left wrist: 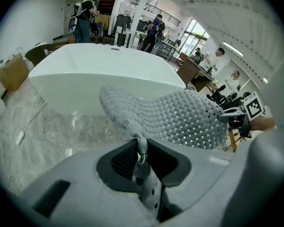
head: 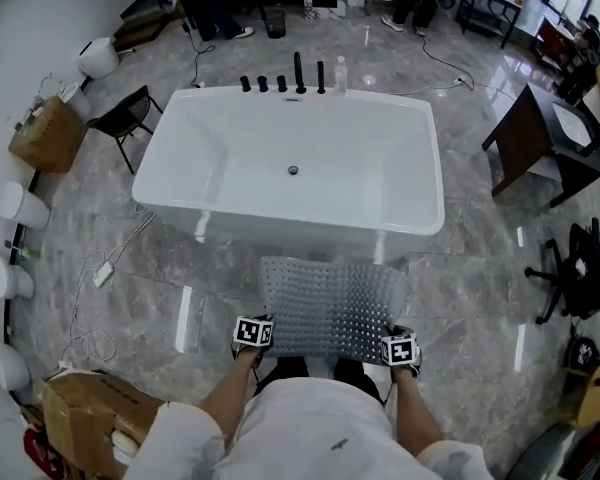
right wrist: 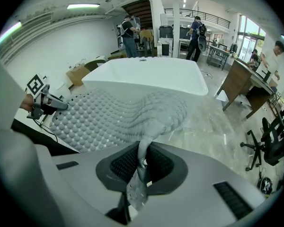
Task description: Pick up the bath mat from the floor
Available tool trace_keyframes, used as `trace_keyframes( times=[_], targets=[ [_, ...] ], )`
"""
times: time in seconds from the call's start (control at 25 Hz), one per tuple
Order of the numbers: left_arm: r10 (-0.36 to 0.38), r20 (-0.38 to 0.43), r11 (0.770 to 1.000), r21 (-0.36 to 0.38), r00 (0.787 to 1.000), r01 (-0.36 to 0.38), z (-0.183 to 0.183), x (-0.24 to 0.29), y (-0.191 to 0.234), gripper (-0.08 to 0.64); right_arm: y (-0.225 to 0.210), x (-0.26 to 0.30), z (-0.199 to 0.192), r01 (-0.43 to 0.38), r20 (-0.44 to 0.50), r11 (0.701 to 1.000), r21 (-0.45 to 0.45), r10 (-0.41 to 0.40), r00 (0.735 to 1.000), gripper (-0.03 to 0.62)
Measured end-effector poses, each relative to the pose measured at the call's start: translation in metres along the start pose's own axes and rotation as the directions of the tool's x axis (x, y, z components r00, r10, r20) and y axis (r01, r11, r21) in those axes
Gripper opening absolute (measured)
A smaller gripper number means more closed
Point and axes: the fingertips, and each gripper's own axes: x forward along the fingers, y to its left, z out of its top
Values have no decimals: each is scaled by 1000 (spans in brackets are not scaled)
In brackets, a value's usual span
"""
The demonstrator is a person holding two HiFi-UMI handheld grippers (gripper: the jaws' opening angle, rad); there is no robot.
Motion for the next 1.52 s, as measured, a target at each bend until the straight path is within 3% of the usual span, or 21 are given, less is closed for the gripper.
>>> trace_keyframes(
  times=[0.2,0.36,0.6,0.76,1.0,1.12,1.52],
  targets=[
    [-3,70,998,55,998,-1,11,-31,43,67,49,-5,26,23,43,1000,-5,-23,999,41],
    [-1,166,999,49,986,-7,37,-63,82,67,70,-14,63,55,106,998,-12,-53,993,41],
    [-5,318,997,78,948,-20,104,-117,118,67,70,-49,141,116,266,993,-10,-109,958,41],
    [-17,428,994,102,904,-30,159,-156,126,67,69,-83,196,159,374,987,-13,-143,916,41],
    [-42,581,991,126,813,-39,236,-214,120,67,78,-141,271,214,527,977,-12,-176,831,41],
    [-62,649,984,168,759,-63,273,-251,115,67,86,-180,309,238,611,971,-2,-187,769,41],
    [-135,853,956,245,505,-159,360,-393,88,67,77,-314,395,309,831,951,27,-194,522,43]
  ],
)
